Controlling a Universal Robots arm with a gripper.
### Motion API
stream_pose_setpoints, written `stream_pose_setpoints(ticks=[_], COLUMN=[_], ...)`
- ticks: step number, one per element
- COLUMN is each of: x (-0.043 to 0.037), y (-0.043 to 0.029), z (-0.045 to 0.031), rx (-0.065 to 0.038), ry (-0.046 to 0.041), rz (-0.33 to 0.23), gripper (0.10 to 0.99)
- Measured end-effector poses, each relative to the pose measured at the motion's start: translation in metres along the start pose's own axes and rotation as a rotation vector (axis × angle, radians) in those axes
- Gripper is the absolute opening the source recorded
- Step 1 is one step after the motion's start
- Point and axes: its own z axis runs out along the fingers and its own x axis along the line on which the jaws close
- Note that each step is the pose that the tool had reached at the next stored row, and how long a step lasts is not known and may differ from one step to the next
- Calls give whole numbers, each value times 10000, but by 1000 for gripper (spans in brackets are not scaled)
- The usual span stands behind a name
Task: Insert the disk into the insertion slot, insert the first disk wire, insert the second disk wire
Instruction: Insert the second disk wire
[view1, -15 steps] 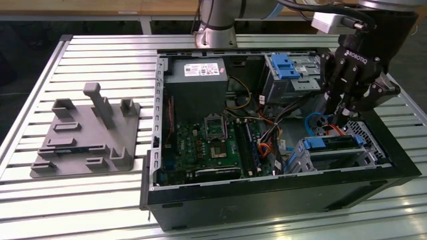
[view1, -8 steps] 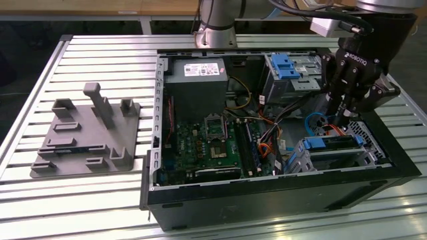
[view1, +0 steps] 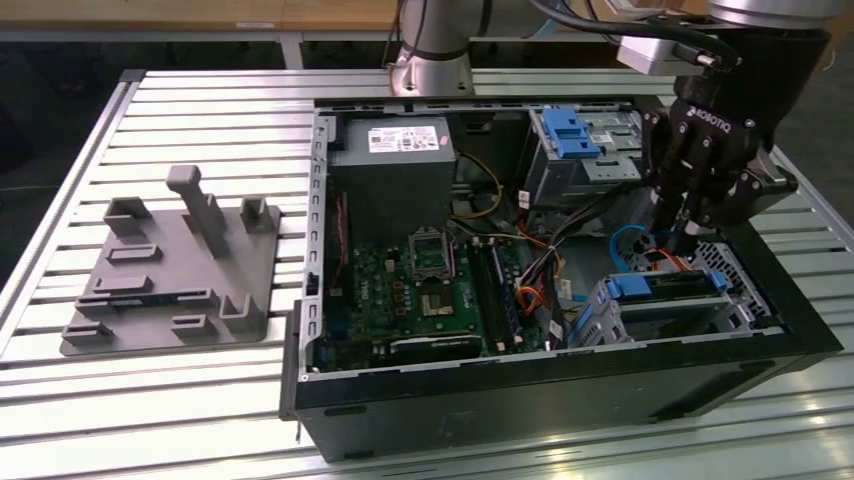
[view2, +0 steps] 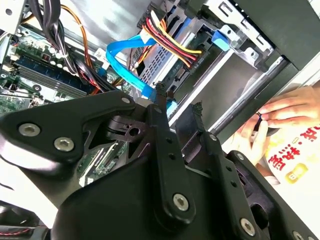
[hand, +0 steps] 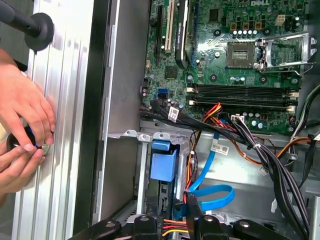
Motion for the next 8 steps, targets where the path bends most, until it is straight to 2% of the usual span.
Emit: stream_pose_setpoints(ticks=[8], x=[-24], y=[-3], z=[1], rx=[-9], ry=[43], rz=[0], gripper=[341])
